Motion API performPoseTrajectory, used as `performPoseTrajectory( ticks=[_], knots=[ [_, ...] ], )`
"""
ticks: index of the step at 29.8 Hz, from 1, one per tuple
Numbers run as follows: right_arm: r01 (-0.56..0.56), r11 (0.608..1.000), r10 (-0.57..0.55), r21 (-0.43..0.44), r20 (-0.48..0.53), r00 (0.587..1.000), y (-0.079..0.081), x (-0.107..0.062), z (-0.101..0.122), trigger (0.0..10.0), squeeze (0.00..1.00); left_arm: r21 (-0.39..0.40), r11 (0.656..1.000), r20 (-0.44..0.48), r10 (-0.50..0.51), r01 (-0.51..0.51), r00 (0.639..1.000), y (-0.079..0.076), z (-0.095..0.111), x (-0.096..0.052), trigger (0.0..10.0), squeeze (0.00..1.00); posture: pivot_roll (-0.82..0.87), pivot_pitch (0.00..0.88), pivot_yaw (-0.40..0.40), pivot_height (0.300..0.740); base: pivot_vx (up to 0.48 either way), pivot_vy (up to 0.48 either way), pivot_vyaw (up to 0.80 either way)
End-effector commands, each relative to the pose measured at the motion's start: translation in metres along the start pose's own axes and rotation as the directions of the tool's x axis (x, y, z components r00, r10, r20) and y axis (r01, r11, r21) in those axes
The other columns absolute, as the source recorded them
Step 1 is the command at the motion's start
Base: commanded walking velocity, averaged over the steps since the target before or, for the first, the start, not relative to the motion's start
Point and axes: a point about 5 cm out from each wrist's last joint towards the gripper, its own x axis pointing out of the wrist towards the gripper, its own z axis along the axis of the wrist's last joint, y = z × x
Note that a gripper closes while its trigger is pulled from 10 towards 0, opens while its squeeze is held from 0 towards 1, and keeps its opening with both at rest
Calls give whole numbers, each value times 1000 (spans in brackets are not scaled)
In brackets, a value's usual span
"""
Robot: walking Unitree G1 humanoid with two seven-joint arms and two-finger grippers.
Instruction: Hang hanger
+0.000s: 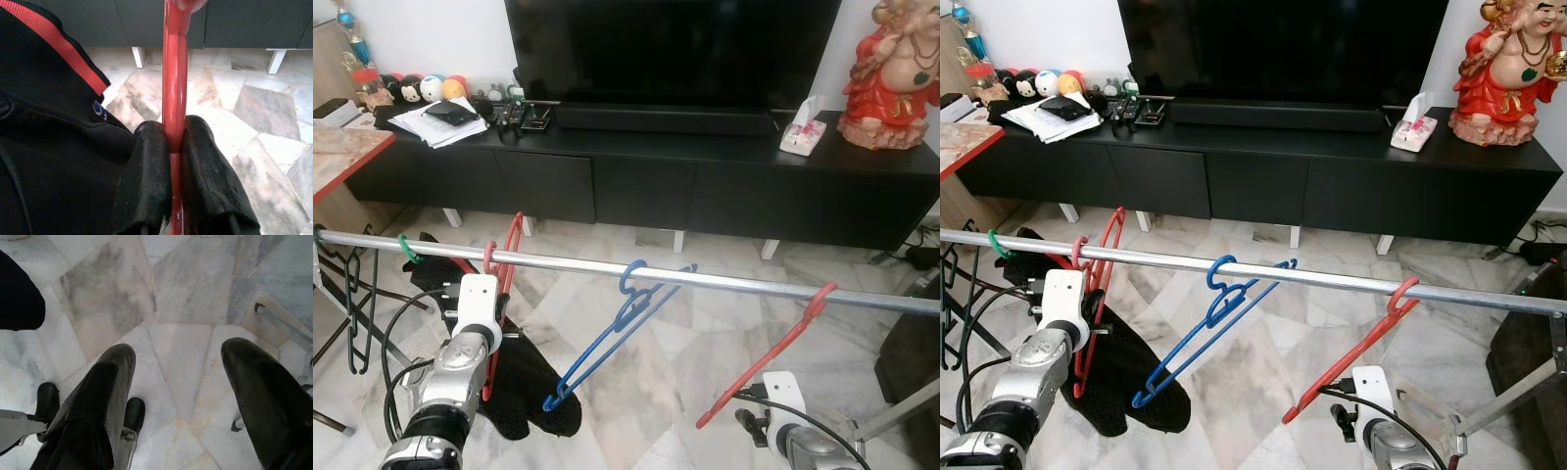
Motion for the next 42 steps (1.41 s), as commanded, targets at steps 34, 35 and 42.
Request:
performPoseTrajectory(
  ticks=[34, 35, 42],
  knots=[
    [-9, 1000, 9, -4, 0, 1000, 2, 0, 1, 10000, 0, -20, 993, 102, -113, 115, 988, -9, 10, -30, 10000, 1000, -65, 7, 19, 740, 0, 0, 0],
    [-10, 1000, 10, -4, 0, 1000, 2, 0, 1, 10000, 0, -25, 993, 112, -112, 116, 987, -9, 10, -33, 10000, 1000, -67, 8, 20, 740, 0, 0, 0],
    [-9, 1000, 9, 0, 1, 1000, 2, 0, 1, 10000, 0, -28, 993, 146, -106, 111, 984, -7, 14, -48, 10000, 1000, -63, 4, 25, 740, 0, 0, 0]
  ],
)
